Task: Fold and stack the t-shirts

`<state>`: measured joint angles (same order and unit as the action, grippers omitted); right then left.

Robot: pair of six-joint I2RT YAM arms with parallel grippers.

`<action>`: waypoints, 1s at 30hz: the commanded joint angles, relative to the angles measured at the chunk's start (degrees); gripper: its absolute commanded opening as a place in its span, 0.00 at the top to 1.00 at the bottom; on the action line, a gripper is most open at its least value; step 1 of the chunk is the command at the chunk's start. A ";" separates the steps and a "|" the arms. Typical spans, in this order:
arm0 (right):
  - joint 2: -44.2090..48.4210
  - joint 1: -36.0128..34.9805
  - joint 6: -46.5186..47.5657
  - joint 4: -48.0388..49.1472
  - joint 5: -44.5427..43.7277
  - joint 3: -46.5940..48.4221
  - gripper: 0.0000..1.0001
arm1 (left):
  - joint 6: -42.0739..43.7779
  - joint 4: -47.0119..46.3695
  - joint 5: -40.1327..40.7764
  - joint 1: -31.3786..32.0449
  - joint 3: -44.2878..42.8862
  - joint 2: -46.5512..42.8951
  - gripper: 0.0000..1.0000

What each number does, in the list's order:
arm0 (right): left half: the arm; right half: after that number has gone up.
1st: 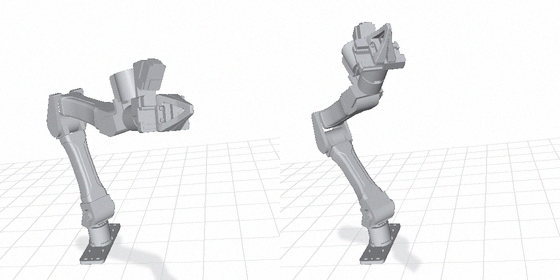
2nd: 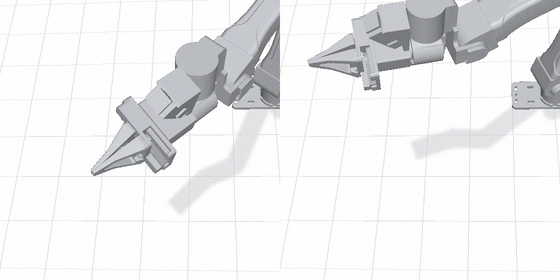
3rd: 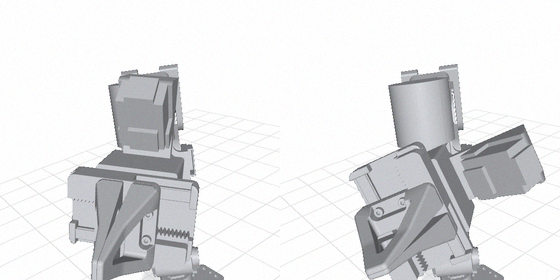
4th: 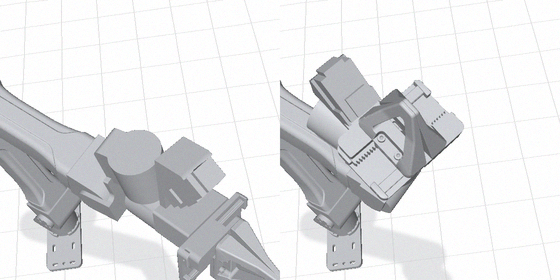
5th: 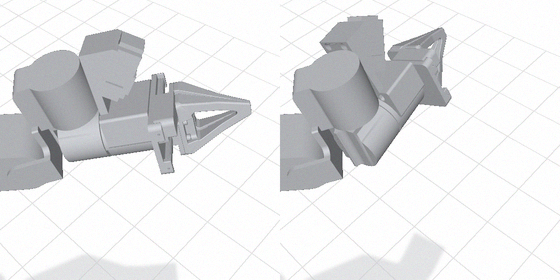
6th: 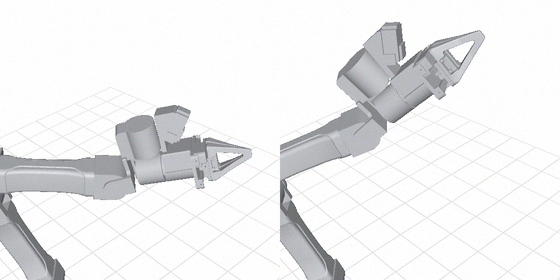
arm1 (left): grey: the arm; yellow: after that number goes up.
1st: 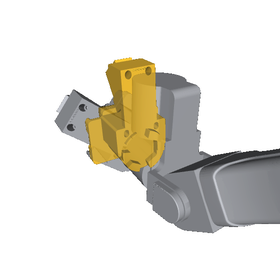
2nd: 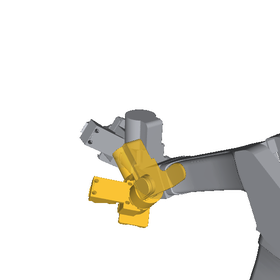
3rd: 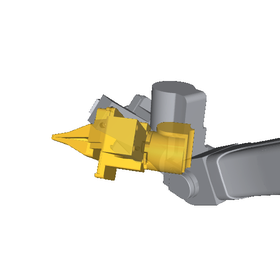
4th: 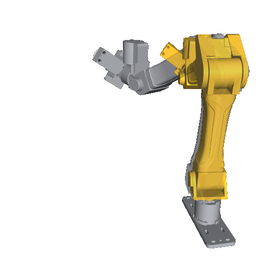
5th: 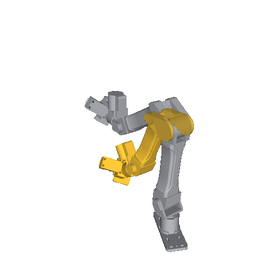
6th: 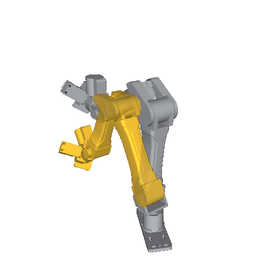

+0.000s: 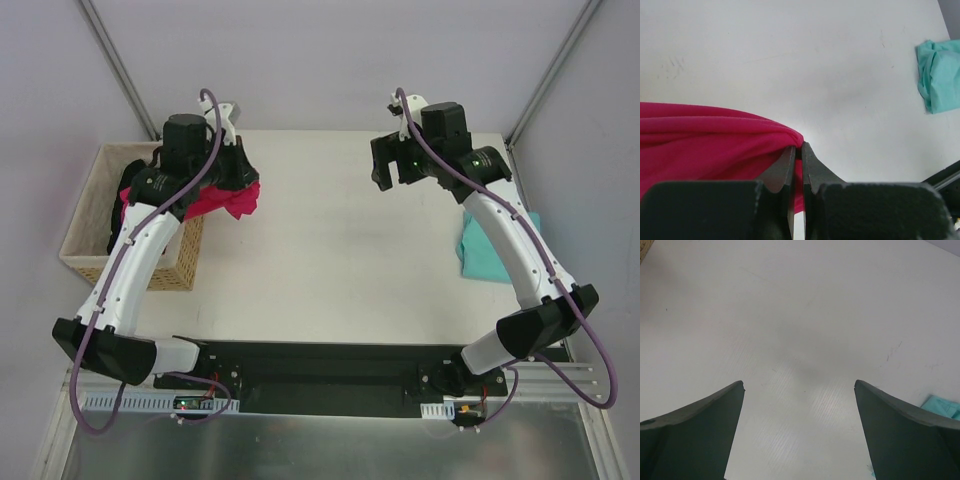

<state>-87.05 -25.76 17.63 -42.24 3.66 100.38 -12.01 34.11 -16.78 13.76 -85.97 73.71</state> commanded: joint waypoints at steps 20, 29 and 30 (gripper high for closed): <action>4.08 -0.08 3.11 1.63 -6.91 -3.17 0.04 | 1.82 2.10 -0.01 18.23 -14.39 14.52 1.00; 5.31 0.53 3.99 0.58 -8.58 -3.87 0.04 | 1.38 2.02 -1.77 24.73 -22.74 23.58 1.00; 5.39 0.45 4.34 0.49 -8.84 -3.96 0.04 | 1.29 2.02 -1.77 25.26 -23.96 24.19 1.00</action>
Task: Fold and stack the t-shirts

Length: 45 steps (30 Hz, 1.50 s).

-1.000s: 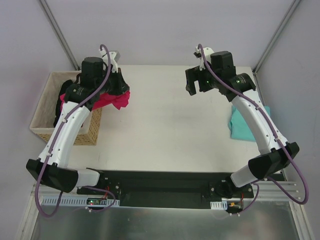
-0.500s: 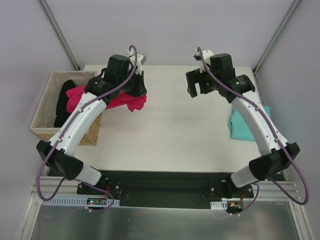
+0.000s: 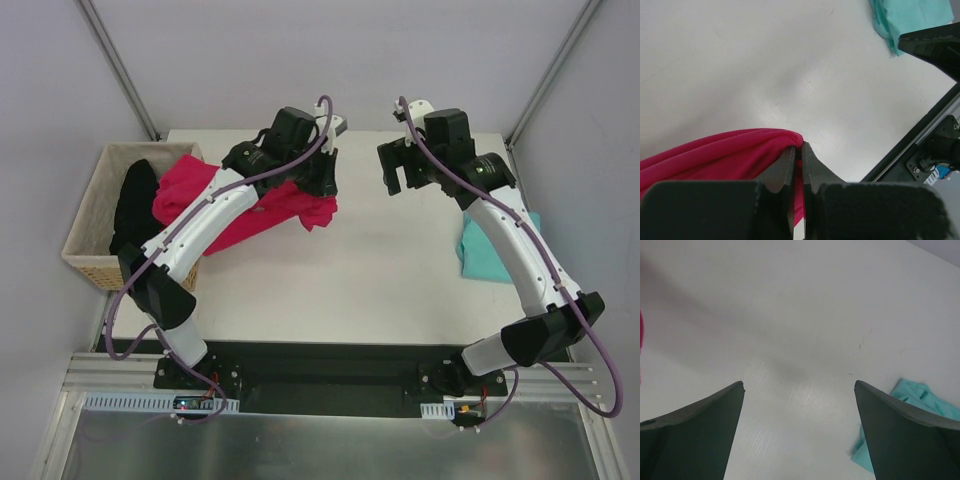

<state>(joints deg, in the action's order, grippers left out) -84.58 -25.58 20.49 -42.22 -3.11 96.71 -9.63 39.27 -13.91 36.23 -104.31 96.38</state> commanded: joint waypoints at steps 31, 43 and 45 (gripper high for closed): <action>3.63 0.80 2.18 0.29 -2.51 -0.47 0.04 | 0.13 -1.91 -0.24 3.94 -5.73 3.46 0.74; 3.54 0.80 1.04 0.38 -1.72 -2.57 0.04 | 0.22 -1.65 3.09 3.94 -2.39 1.71 0.40; 3.72 0.89 0.43 0.64 -1.54 -3.71 0.04 | 0.22 -1.47 4.41 3.85 -0.12 1.01 0.35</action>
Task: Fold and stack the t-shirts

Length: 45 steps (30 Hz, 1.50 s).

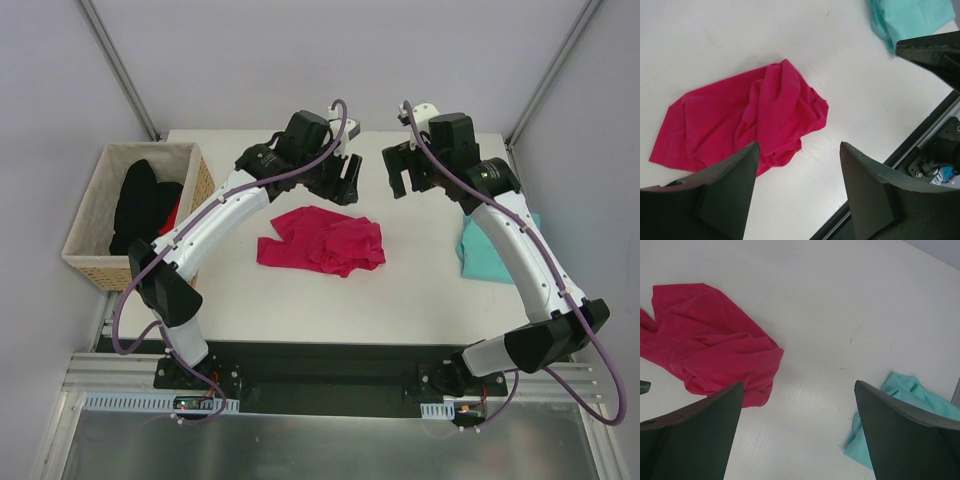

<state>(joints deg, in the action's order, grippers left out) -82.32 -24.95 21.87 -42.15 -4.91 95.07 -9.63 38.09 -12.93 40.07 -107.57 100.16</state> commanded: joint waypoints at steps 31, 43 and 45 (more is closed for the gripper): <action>-1.78 -0.45 -21.33 11.65 -0.98 -25.02 0.04 | -4.52 -2.22 18.37 -8.52 23.19 -17.27 0.01; 0.06 -2.21 -28.55 13.24 -5.92 -26.87 0.04 | -5.58 -3.28 16.80 -11.34 28.38 -21.06 0.03; -1.43 -4.13 -26.53 11.83 -5.81 -26.34 0.04 | -6.02 -3.28 16.71 -11.42 29.25 -21.84 0.04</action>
<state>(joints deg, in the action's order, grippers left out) -84.03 -26.94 -4.51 -29.95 -9.69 67.83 -14.26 35.22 3.66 28.80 -79.96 80.90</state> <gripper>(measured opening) 0.964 0.970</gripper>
